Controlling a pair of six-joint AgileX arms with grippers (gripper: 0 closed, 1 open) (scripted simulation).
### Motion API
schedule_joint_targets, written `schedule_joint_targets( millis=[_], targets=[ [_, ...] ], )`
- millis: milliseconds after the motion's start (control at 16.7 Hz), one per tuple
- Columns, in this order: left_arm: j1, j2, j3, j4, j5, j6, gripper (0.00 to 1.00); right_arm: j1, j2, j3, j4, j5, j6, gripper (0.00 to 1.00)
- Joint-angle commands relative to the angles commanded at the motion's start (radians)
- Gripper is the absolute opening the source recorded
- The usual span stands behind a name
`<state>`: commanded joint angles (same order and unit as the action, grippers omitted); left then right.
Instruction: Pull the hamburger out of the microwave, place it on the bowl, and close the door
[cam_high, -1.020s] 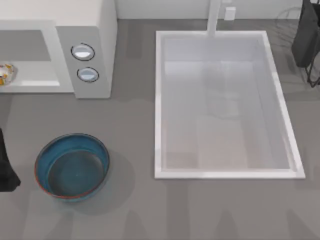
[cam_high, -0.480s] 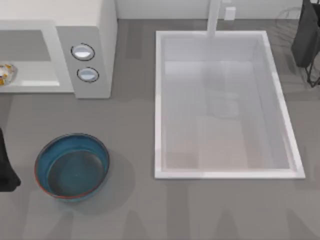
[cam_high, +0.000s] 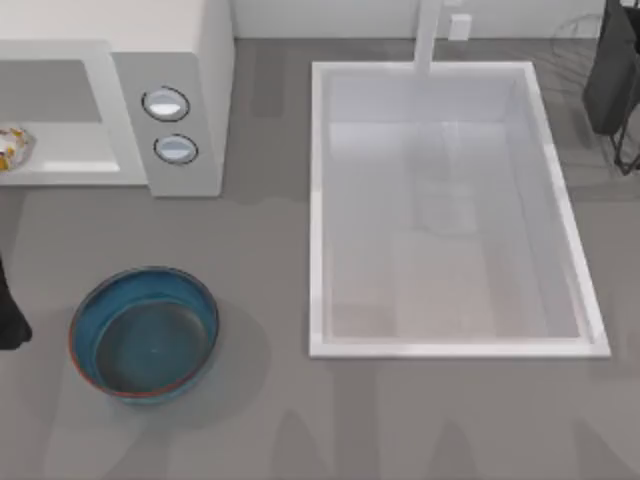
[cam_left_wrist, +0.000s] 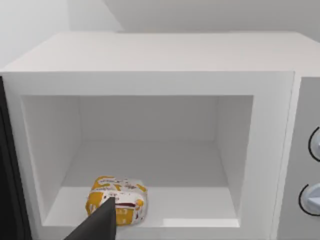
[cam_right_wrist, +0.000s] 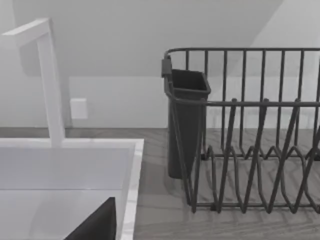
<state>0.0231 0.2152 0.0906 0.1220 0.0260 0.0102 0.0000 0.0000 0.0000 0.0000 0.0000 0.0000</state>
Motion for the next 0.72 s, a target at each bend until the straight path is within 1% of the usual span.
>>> schedule_joint_targets(
  millis=[120,300,720],
  targets=[
    [0.015,0.153,0.059,0.079,0.017,0.007,1.0,0.0,0.0,0.0,0.0,0.0,0.0,1.0],
    [0.042,0.438,0.166,0.223,0.048,0.019,1.0,0.0,0.0,0.0,0.0,0.0,0.0,1.0],
    [0.115,1.231,0.45,0.606,0.129,0.051,1.0,0.0,0.0,0.0,0.0,0.0,0.0,1.0]
  ],
)
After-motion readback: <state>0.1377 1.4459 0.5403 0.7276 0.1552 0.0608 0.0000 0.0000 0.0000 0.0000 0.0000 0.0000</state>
